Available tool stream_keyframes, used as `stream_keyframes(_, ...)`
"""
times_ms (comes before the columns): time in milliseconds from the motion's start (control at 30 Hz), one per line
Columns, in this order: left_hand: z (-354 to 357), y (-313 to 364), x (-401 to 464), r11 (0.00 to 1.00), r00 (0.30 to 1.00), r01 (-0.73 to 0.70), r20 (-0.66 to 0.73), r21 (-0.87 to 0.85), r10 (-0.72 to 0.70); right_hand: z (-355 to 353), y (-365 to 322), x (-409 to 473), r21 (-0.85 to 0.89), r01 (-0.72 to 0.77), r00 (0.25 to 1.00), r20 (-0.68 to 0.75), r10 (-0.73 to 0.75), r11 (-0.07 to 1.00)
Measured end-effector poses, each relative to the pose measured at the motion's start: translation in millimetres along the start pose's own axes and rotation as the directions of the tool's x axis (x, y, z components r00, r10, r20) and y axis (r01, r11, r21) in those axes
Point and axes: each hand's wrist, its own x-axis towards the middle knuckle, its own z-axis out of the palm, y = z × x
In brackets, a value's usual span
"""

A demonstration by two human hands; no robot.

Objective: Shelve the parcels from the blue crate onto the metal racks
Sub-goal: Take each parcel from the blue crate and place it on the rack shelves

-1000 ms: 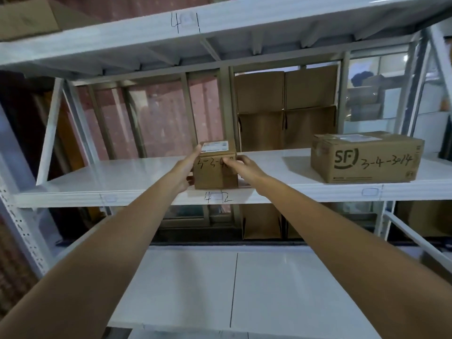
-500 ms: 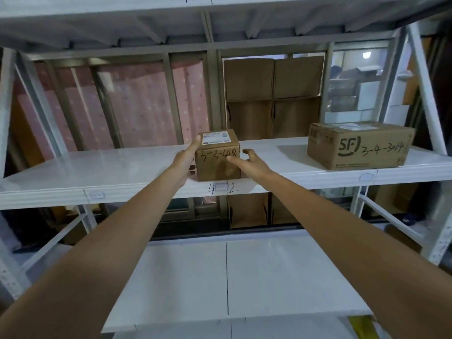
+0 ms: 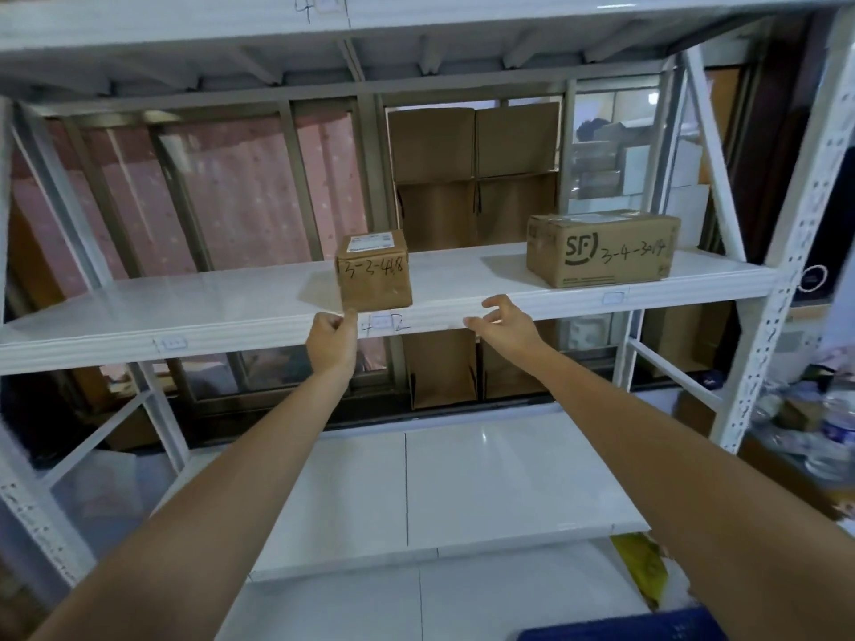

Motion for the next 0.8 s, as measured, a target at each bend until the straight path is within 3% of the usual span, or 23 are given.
stream_keyframes(133, 38.2, 2.8, -56.3, 0.999, 0.998, 0.029, 0.063, -0.021, -0.028, -48.9, 35.8, -34.0, -0.068, 0.011, 0.997, 0.076, -0.006, 0.998)
stream_keyframes(333, 130.1, -0.1, -172.2, 0.996, 0.959, 0.078, 0.269, 0.052, -0.09, -142.2, 127.4, -106.3, -0.131, -0.019, 0.993, 0.111, 0.034, 0.991)
stream_keyframes(567, 232.4, -7.2, -285.4, 0.983, 0.836, 0.059, 0.529, 0.175, -0.144, -223.5, 235.9, -164.4, -0.209, -0.142, 0.975, 0.14, 0.173, 0.968)
stream_keyframes(800, 317.5, -45.9, -325.0, 0.956, 0.727, 0.025, 0.651, 0.293, -0.219, -258.1, 331.2, -166.5, -0.196, -0.311, 0.936, 0.104, 0.335, 0.93)
